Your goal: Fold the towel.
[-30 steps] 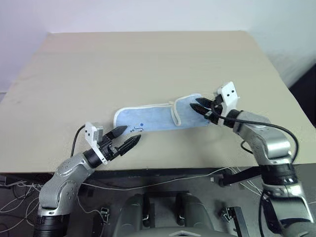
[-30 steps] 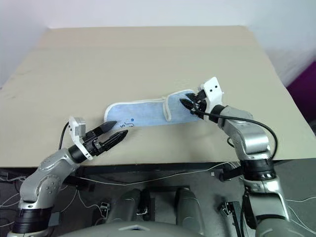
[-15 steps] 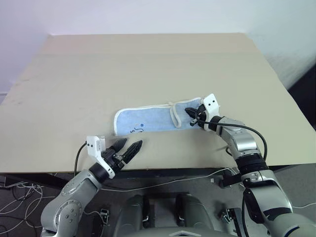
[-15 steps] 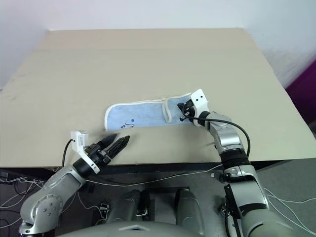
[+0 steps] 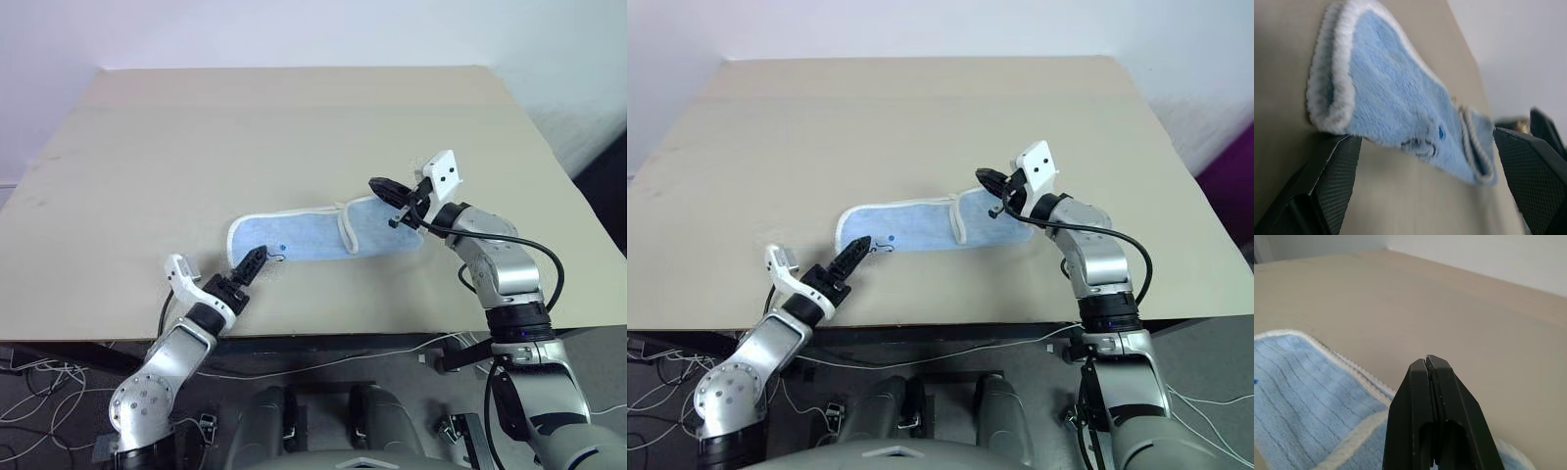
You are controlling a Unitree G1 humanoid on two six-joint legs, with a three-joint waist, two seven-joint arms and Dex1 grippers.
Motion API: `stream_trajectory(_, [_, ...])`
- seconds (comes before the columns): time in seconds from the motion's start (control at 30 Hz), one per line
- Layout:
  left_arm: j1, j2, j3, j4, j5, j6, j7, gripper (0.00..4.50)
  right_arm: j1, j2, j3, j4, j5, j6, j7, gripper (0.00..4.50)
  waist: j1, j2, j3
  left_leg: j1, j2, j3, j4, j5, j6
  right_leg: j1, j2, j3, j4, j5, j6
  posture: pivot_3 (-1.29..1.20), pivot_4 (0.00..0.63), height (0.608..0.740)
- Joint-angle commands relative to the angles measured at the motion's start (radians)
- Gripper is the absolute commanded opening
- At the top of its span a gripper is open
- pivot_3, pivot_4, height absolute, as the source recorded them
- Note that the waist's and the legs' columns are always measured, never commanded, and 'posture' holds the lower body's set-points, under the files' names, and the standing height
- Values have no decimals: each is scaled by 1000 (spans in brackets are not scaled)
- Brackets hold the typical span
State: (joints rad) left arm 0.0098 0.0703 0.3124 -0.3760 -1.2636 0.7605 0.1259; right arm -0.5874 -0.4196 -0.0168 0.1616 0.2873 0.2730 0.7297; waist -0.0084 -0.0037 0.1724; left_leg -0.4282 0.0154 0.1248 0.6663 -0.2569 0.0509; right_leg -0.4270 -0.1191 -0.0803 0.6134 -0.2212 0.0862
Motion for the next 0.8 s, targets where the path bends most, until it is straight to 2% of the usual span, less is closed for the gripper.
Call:
stream_trajectory(0.03, [-76,-41,60,111,-48,-56,140,4500,-7,-13,-29,-67,13,0,-12,36,4,0,0,1,0,0,0,0,0,1,0,0,0,0,0,0,150,740])
stream_trajectory(0.23, [-132,-70,96,172,-106,-98,212,4500,18,-16,-34,-95,9,4,-35,36,3,0,-1,2,0,0,0,0,0,2,0,0,0,0,-1,0,150,740])
stream_trajectory(0.33, [-146,-72,112,187,-124,-132,212,3872,33,-17,-34,-112,9,7,-47,0,0,0,-1,2,0,0,0,0,0,2,1,0,0,0,-1,0,150,740])
stream_trajectory(0.67, [-118,-41,87,164,-160,-108,228,362,56,-21,-32,-149,9,22,-72,0,-5,0,-1,2,0,0,-1,0,0,1,1,0,0,0,0,0,150,740])
stream_trajectory(0.77, [-60,15,71,82,-186,-69,158,362,61,-23,-32,-157,8,27,-76,0,-10,0,0,2,0,0,-1,0,0,0,1,0,0,0,0,0,150,740])
stream_trajectory(0.8, [-33,39,72,50,-194,-60,123,541,62,-24,-31,-159,8,29,-78,0,-12,0,0,1,1,0,-2,0,0,0,1,0,-1,0,0,0,150,740])
